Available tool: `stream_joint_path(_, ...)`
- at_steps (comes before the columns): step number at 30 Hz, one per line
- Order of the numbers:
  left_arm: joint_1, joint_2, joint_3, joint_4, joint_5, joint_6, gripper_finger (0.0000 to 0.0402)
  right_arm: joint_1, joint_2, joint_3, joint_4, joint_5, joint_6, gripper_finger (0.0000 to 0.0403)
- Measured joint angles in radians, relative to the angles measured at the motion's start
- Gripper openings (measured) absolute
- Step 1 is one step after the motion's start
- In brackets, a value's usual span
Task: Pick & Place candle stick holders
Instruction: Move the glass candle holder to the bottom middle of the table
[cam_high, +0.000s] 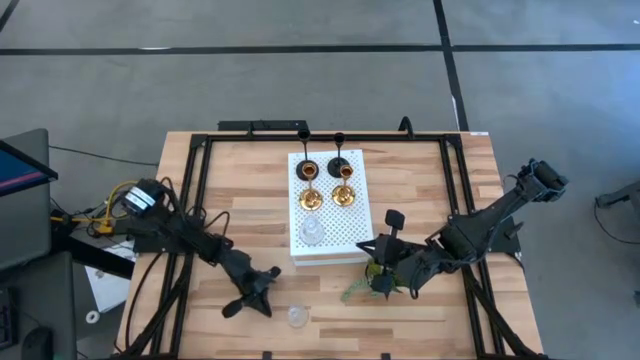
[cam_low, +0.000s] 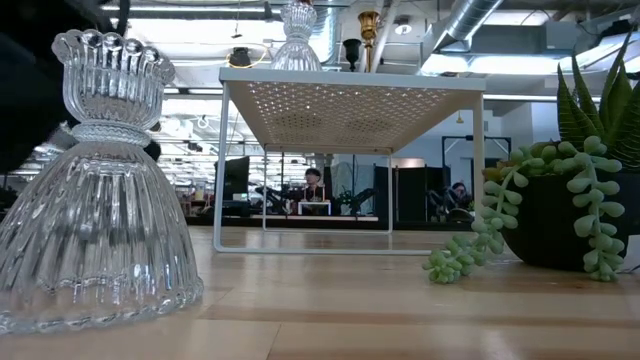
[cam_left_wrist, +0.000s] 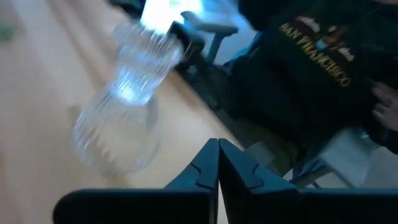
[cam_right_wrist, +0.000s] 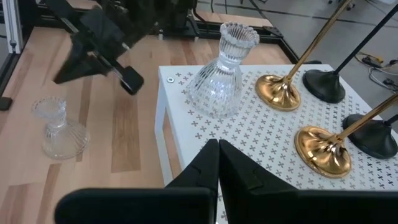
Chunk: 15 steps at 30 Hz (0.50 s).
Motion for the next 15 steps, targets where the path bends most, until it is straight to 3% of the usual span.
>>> stream_joint_path(7,-0.024,0.026,0.063,-0.003,-0.014,0.004,0.0003,-0.002,0.000,0.000,0.002,0.002,0.000,0.0000)
stream_joint_path(15,-0.014,0.185,0.173,-0.008,-0.034,0.004,0.0003,0.000,0.000,0.000,0.001,0.006,0.000,0.0000)
